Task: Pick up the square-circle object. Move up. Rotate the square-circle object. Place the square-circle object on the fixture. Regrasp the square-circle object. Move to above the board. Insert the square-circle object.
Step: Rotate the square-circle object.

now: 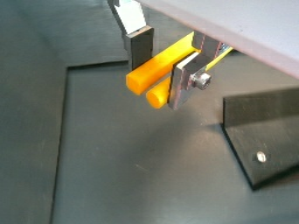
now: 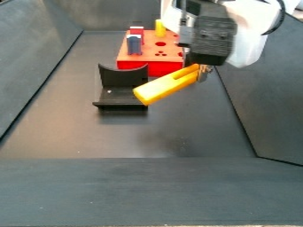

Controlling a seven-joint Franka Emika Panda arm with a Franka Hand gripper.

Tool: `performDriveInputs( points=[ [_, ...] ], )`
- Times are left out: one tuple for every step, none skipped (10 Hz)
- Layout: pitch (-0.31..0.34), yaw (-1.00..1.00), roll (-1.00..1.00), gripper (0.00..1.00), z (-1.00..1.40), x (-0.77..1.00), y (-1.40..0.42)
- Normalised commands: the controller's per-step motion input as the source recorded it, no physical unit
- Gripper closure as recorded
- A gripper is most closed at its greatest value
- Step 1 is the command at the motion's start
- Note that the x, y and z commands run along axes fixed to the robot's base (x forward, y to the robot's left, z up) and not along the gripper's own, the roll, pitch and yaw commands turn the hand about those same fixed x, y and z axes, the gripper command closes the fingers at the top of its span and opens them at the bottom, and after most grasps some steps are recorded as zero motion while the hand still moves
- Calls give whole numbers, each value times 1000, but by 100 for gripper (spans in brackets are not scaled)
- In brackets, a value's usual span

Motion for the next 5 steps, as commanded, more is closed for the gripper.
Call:
performDriveInputs(
  points=[
    [-3, -1000, 0, 100, -14, 23, 11],
    [-3, -1000, 0, 100, -14, 23, 12],
    [-4, -1000, 0, 100, -14, 22, 12],
    [-4, -1000, 0, 100, -14, 22, 12],
    [-4, -1000, 0, 100, -14, 22, 12]
  ],
)
